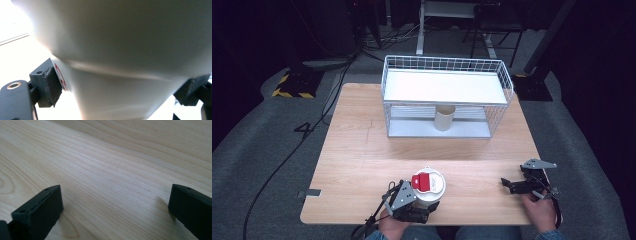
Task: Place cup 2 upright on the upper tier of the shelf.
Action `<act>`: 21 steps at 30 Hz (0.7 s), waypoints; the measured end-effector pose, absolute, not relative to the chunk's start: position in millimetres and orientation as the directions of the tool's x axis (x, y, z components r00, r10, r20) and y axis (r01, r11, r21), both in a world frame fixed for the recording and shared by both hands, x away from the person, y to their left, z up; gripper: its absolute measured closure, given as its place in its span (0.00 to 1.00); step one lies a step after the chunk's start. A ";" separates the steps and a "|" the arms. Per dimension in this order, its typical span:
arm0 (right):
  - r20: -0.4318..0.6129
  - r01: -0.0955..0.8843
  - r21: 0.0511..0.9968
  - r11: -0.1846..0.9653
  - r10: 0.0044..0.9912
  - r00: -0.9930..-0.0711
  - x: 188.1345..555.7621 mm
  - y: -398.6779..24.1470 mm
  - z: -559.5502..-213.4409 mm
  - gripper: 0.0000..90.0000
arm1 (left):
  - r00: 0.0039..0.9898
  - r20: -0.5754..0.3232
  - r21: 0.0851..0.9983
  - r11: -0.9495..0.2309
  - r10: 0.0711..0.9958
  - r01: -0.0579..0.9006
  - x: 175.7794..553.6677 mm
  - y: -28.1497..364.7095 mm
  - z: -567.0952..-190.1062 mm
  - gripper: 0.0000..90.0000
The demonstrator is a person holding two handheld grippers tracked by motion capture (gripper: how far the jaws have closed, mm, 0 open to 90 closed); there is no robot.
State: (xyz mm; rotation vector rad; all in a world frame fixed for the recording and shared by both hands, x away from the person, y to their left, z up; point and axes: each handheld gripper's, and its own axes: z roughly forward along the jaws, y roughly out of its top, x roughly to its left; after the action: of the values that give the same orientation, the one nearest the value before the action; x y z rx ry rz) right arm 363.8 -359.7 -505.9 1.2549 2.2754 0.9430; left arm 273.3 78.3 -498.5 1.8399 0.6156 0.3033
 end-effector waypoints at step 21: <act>-0.005 0.596 0.709 0.377 0.848 -0.530 363.6 -359.6 -505.9 0.00 | 0.859 -0.053 0.926 -0.298 0.509 0.233 264.4 74.4 -482.0 0.15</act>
State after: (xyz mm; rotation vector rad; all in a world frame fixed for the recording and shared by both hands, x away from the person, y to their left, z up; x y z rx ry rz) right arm 363.6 -359.6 -505.9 1.2567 2.2731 0.9416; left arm 264.4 74.4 -482.0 1.8872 0.5530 0.3004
